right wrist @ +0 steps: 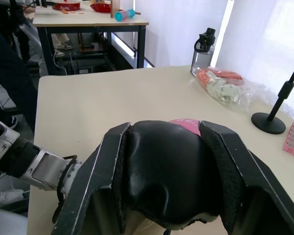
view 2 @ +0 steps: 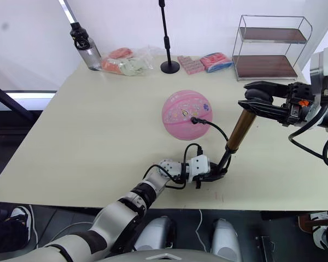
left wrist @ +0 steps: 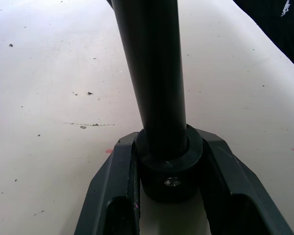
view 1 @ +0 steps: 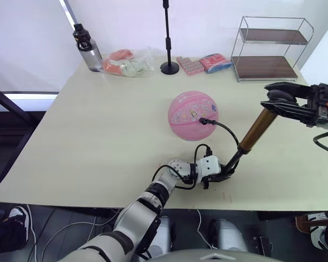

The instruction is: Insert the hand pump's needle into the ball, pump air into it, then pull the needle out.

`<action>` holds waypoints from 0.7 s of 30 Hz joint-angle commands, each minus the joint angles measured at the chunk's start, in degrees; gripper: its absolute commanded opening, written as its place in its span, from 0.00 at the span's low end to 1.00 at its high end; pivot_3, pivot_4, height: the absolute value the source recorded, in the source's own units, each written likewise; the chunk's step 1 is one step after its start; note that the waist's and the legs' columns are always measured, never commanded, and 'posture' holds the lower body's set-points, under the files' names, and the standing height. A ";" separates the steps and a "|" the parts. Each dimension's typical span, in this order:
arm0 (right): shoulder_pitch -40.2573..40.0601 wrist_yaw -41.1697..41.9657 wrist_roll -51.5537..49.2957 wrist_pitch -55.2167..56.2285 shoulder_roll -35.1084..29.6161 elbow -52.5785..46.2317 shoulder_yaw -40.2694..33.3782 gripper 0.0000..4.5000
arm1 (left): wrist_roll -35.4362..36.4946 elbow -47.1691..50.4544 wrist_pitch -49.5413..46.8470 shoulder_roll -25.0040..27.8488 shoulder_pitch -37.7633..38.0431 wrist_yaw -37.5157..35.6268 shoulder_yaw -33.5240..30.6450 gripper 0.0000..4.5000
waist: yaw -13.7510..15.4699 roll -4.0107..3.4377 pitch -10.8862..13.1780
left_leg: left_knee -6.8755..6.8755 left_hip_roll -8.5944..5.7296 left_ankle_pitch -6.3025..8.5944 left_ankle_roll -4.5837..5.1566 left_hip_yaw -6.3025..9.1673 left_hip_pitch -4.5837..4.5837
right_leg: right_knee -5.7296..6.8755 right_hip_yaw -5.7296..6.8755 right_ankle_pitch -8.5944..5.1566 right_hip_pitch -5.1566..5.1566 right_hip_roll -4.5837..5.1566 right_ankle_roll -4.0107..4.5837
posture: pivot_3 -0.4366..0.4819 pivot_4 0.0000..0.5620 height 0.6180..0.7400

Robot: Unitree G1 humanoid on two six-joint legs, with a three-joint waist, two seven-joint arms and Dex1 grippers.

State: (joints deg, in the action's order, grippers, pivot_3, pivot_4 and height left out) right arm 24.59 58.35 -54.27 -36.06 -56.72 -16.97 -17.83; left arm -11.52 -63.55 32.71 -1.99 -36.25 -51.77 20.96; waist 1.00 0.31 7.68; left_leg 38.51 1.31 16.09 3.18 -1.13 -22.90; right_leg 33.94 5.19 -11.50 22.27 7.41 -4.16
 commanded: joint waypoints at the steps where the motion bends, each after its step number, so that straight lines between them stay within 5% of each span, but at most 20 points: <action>1: -0.17 -1.46 2.17 4.28 0.64 -1.93 -5.76 0.37 | -5.00 -5.76 -2.64 2.36 3.89 -1.39 4.00 0.24 | 0.00 0.00 0.00 | 0.00 0.00 0.00 0.00 0.01 0.00 | 0.00 0.01 0.00 0.00 0.00 0.00 | 0.48 0.27 1.00; 9: -10.34 -1.61 11.57 11.04 7.70 -3.82 1.18 0.37 | -5.00 -5.69 -2.68 2.43 4.06 -1.40 4.04 0.24 | -0.19 0.02 -0.14 | -0.01 0.04 0.00 0.00 0.05 0.20 | 0.06 0.02 -0.02 -0.15 -0.06 -0.04 | 0.48 0.27 1.00; 21: -18.62 -0.43 28.31 26.89 17.00 9.16 16.06 0.37 | -5.11 -5.56 -2.87 2.44 3.99 -1.03 3.95 0.24 | -0.19 0.65 -0.96 | -0.02 0.22 0.00 0.00 0.14 0.35 | 0.05 0.04 -0.04 -0.20 -0.28 0.00 | 0.48 0.27 1.00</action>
State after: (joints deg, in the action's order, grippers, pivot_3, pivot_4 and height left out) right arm 8.01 58.73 -31.72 -9.61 -39.69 -12.89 -4.15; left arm -11.92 -63.98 31.55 -1.21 -35.79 -51.26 21.00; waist 0.81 0.96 6.72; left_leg 38.48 1.54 16.10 3.18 -0.98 -22.53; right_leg 33.99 5.24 -11.57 22.05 7.12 -4.11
